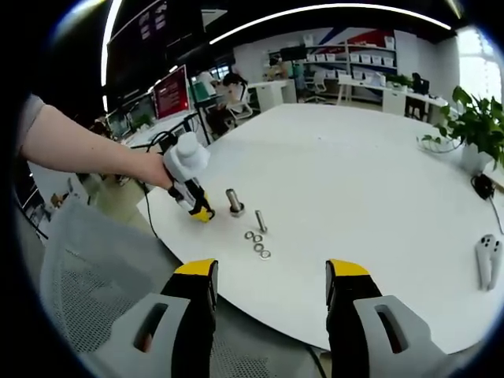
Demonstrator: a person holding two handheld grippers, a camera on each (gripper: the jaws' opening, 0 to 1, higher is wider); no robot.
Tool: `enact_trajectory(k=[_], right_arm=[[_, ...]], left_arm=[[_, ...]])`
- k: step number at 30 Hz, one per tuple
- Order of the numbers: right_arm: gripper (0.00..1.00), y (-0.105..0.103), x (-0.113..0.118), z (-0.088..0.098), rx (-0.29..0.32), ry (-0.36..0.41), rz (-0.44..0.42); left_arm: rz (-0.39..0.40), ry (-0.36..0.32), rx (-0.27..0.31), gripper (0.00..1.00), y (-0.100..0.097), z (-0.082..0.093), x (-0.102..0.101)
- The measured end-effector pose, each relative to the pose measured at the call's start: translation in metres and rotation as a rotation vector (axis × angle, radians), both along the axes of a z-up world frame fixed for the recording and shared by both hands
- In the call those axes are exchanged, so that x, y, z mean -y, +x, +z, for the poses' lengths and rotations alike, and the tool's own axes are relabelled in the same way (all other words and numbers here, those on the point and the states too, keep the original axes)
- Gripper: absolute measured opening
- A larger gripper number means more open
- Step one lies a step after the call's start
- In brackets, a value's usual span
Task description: Place the washer onto the threaded stud by aligning its center hole with the stud, sliding it down to the base, and recovering from edge contact or off-axis alignment until the washer reaches the visible bottom stop.
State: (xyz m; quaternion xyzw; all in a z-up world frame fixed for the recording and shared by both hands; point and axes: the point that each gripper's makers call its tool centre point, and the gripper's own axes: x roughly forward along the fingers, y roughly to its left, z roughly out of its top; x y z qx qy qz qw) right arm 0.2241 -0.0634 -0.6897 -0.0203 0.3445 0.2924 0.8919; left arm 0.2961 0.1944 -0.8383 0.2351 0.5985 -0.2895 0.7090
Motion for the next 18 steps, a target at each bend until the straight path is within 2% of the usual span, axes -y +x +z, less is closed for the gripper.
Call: enact_trajectory(k=[4,8,18], right_arm=[[0.58,0.0,-0.0005,0.0012,0.006,0.004,0.002],[0.58,0.0003,-0.001,0.003,0.015,0.007,0.004],[0.58,0.0017,-0.001,0.0063,0.029,0.018,-0.001]], left_arm=[[-0.012,-0.006,-0.007,0.22,-0.0008,-0.001,0.0004],[-0.058,0.011,0.016,0.22,-0.0025,-0.0015,0.0012],[-0.033,0.029,0.009,0.23,-0.0016,-0.003,0.0015]])
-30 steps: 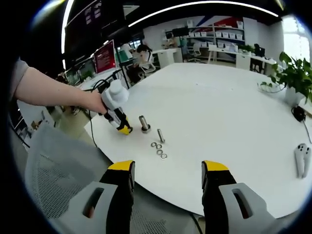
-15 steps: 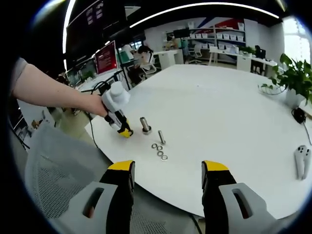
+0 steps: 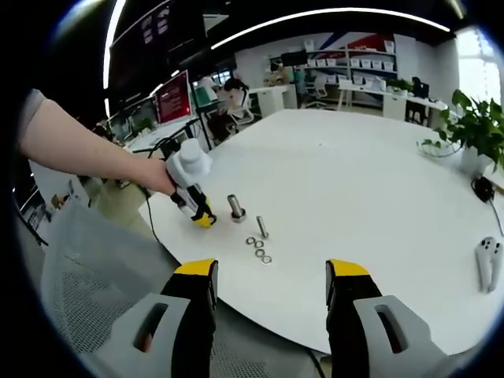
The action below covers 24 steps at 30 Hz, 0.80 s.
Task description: Place the washer onto the threaded stud by aligning its center hole with the stud, sliding it down to the base, and recovering from edge contact or off-axis alignment until the washer reaches the visible bottom stop.
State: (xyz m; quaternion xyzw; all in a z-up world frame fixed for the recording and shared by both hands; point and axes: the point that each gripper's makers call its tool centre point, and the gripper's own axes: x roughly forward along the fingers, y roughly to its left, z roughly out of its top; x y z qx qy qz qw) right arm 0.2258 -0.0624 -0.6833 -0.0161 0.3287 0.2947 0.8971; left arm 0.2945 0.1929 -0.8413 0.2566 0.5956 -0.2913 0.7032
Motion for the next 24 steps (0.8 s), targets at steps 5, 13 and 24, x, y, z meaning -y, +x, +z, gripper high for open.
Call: enact_trajectory(k=[5,13,24], right_arm=[[0.58,0.0003,0.0005,0.0005,0.002,0.004,-0.004],[0.58,0.0008,-0.0002,0.0013,0.003,0.01,-0.004],[0.57,0.0007,-0.0005,0.0015,0.005,0.009,-0.002]], left_arm=[[-0.006,-0.003,-0.001,0.23,-0.0005,0.001,-0.0007],[-0.002,-0.015,-0.003,0.28,-0.0023,0.0016,0.0015],[-0.043,0.008,-0.003,0.21,-0.0003,0.0012,0.0019]])
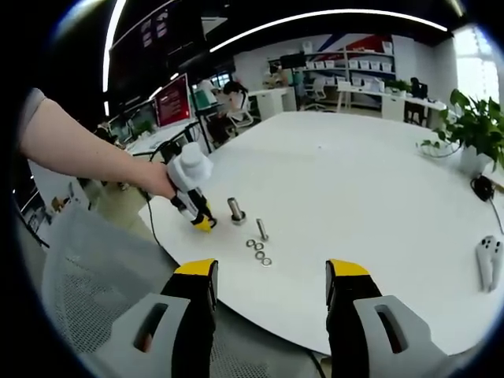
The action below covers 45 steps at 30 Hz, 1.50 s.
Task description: Place the washer onto the threaded stud by aligning its center hole with the stud, sliding it down to the base, and recovering from edge contact or off-axis alignment until the washer reaches the visible bottom stop.
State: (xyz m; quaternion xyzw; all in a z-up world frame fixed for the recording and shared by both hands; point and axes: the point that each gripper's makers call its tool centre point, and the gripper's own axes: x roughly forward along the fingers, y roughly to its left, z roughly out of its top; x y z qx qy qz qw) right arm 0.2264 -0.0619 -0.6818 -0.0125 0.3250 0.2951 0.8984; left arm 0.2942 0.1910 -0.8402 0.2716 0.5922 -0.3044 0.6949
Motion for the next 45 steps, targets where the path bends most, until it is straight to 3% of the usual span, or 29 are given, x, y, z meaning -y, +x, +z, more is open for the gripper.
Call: enact_trajectory(k=[12,16,26,45], right_arm=[[0.57,0.0,0.001,0.0,0.0,0.003,-0.005],[0.57,0.0,0.001,0.0,-0.001,0.003,-0.004],[0.57,0.0,0.001,0.0,0.0,0.003,-0.002],[0.57,0.0,0.001,0.0,0.0,0.004,-0.001]], left_arm=[[0.02,0.006,-0.009,0.19,-0.002,0.001,0.0],[0.079,-0.028,-0.001,0.19,-0.002,0.002,-0.001],[0.06,-0.024,-0.009,0.19,-0.006,0.005,0.002],[0.001,-0.126,0.131,0.19,0.036,0.068,0.031]])
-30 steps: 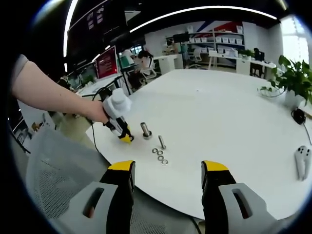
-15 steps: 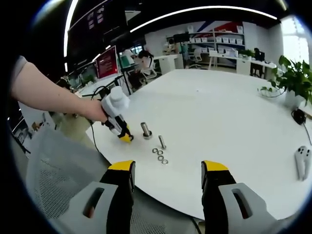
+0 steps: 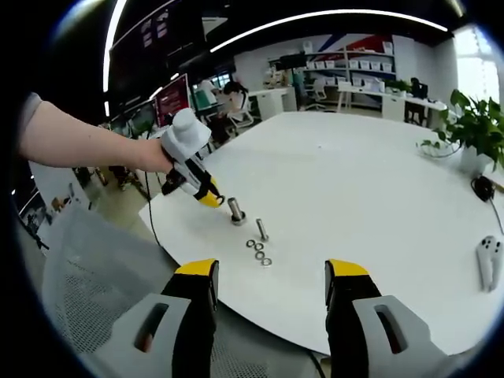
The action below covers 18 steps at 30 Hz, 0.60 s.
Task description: Place the washer onto the threaded stud by aligning its center hole with the stud, sliding it down to the base, and recovering from edge contact or off-axis alignment until the washer reaches the visible bottom stop.
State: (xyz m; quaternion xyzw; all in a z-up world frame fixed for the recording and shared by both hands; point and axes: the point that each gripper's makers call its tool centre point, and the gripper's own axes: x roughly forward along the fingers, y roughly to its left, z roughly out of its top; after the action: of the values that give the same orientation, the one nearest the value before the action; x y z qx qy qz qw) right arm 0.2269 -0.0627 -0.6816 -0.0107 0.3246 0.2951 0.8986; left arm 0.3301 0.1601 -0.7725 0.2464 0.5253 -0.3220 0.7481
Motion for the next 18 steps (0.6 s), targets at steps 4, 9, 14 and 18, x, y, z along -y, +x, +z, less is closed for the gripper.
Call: enact_trajectory(k=[4,9,14,18], right_arm=[[0.56,0.0,0.001,0.0,0.001,-0.002,-0.001],[0.56,0.0,0.0,0.0,0.003,0.001,-0.002],[0.56,0.001,0.001,0.0,0.002,0.002,-0.006],[0.56,0.001,0.001,0.001,0.003,0.003,-0.008]], left_arm=[[-0.009,-0.025,0.008,0.19,0.004,0.009,0.009],[-0.052,-0.018,-0.003,0.19,0.004,0.008,0.024],[-0.082,-0.009,-0.01,0.19,0.008,0.006,0.033],[-0.099,0.015,-0.017,0.19,0.011,0.003,0.033]])
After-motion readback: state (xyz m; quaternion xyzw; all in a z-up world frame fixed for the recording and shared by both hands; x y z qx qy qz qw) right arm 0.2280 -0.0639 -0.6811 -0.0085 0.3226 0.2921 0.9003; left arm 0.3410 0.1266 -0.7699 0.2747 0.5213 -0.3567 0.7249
